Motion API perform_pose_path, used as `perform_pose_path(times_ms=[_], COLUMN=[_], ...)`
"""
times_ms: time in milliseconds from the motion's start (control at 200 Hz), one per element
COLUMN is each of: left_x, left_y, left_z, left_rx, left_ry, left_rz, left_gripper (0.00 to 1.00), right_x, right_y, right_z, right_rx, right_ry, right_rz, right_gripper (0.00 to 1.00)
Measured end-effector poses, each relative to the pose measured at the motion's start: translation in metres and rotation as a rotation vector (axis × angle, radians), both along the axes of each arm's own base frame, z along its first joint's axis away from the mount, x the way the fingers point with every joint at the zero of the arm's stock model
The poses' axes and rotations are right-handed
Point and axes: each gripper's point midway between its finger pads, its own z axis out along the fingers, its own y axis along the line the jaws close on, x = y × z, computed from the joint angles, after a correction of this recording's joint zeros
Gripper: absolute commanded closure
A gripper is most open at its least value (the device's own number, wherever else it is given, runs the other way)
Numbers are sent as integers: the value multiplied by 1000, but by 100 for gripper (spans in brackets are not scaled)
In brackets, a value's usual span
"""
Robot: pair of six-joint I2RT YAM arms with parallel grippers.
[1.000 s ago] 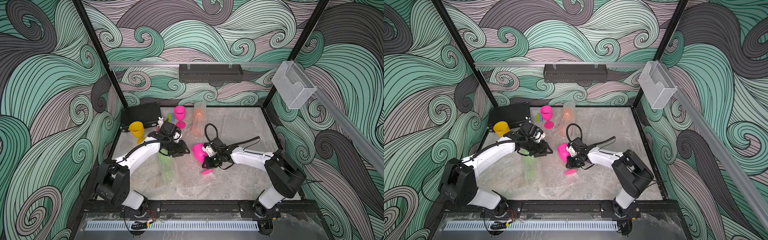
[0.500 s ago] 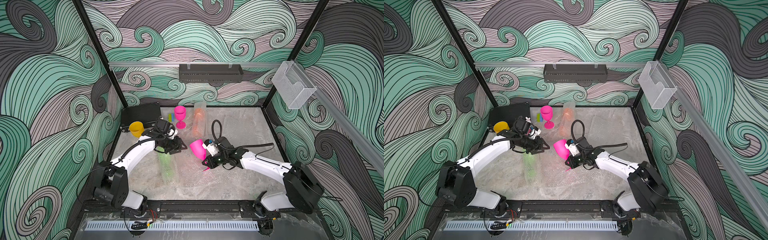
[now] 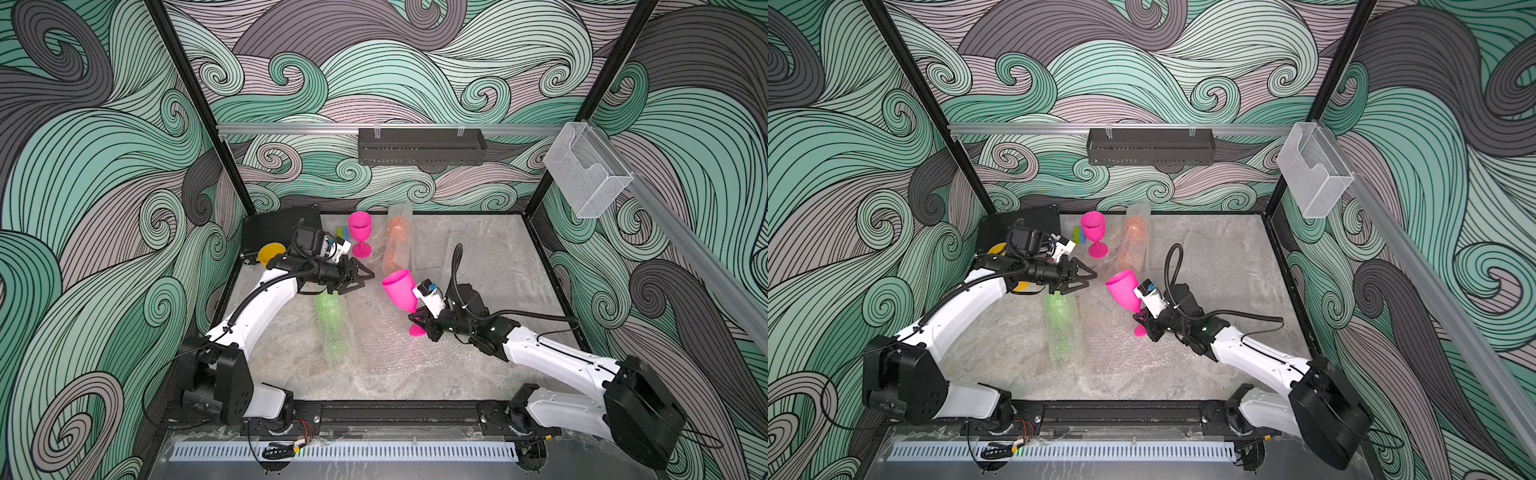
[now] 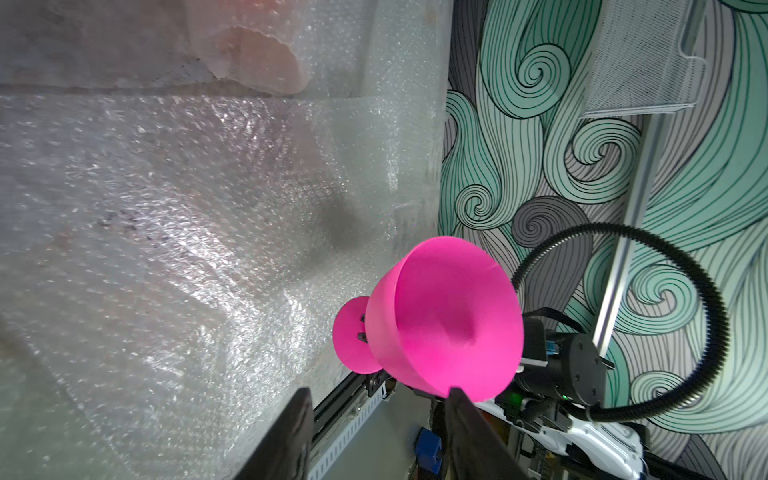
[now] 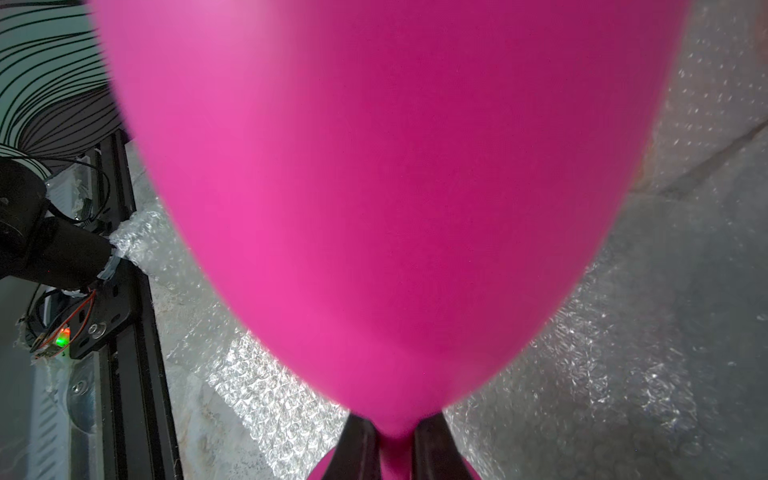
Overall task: Unpack wine glasses from bubble wrap
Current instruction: Pick up the wine glass from the bubble wrap, then place the wine glass at the center of the board.
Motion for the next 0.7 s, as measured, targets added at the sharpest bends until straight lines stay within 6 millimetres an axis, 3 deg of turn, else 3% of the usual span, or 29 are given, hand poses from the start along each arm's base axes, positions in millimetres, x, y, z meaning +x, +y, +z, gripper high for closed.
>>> perform_pose_path(times_ms=[390, 696], left_x=[-9, -20], left_y=[-22, -35], left_z=[12, -14], left_rx=[-93, -44], left_ry=[15, 61], left_rz=[-68, -136], left_gripper=[47, 62], right_x=[-7, -7], right_y=[8, 9], right_z=[14, 14], right_rx=[2, -14], right_ry=[-145, -162], right_rz=[52, 57], right_gripper=[85, 85])
